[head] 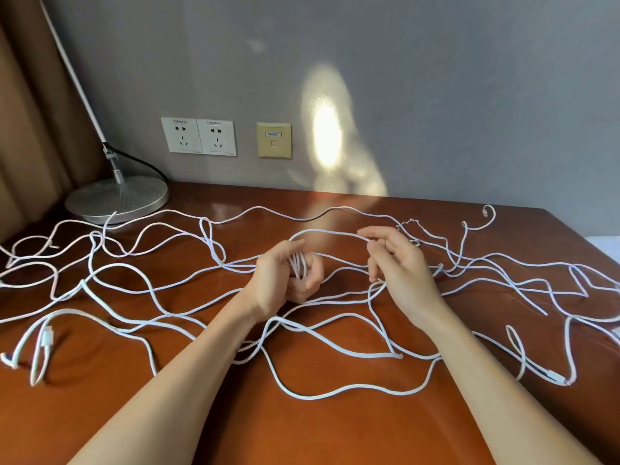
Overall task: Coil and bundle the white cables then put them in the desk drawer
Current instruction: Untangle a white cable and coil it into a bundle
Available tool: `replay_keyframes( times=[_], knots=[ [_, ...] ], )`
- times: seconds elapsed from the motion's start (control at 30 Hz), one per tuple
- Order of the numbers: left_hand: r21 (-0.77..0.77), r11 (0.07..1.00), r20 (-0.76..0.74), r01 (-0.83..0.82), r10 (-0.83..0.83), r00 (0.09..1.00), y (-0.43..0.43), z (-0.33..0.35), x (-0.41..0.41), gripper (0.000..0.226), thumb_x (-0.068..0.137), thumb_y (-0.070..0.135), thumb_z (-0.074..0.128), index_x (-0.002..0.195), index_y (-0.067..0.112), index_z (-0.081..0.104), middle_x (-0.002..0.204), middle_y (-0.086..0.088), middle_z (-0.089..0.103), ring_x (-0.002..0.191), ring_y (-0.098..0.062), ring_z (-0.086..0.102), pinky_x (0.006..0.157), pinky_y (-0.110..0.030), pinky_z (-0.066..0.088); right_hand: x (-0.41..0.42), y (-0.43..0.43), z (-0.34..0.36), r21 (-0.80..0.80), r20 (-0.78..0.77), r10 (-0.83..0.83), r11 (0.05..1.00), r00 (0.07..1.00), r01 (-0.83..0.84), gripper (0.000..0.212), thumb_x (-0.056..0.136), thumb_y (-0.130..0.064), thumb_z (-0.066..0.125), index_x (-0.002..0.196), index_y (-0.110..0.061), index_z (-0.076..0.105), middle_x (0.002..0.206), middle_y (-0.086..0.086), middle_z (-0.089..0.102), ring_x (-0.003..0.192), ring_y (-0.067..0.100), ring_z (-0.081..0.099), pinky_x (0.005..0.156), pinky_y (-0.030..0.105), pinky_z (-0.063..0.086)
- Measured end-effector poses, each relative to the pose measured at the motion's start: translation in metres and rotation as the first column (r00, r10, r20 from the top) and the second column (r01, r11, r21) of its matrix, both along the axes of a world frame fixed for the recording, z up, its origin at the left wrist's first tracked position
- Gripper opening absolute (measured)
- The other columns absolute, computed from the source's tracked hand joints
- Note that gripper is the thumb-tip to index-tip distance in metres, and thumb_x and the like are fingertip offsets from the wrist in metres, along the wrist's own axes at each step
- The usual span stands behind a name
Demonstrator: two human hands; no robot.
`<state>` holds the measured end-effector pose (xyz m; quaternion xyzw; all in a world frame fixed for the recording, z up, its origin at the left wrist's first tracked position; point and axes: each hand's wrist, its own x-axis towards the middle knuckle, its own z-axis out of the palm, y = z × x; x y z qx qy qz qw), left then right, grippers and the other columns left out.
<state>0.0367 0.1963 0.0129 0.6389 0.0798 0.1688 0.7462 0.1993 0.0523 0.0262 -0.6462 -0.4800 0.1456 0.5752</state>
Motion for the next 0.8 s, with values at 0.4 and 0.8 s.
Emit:
replay_keyframes(
  times=[0.4,0.8],
  knots=[
    [-0.511,0.845,0.427,0.162,0.086,0.9,0.0,0.011,-0.004,0.044,0.089,0.031,0.028,0.065,0.007,0.057,0.053,0.001,0.021,0.049,-0.013,0.018,0.049,-0.029,0.016,-0.007,-0.001,-0.011,-0.121,0.155,-0.079,0.988,0.985,0.098,0.011,0.1,-0.032,0.066,0.11,-0.029,0.065,0.087,-0.005,0.068,0.087,0.007,0.067,0.076,0.016,0.055],
    [-0.825,0.558,0.289,-0.095,0.56,0.776,0.01,0.02,-0.004,0.059,0.106,0.036,0.02,0.12,-0.004,0.062,0.067,-0.001,0.03,0.058,-0.014,0.026,0.061,-0.029,0.024,-0.02,-0.006,-0.01,-0.142,0.03,0.085,0.987,0.996,-0.079,0.019,0.102,-0.027,0.065,0.115,-0.035,0.075,0.084,-0.007,0.07,0.068,0.013,0.063,0.067,0.023,0.052]
  ],
)
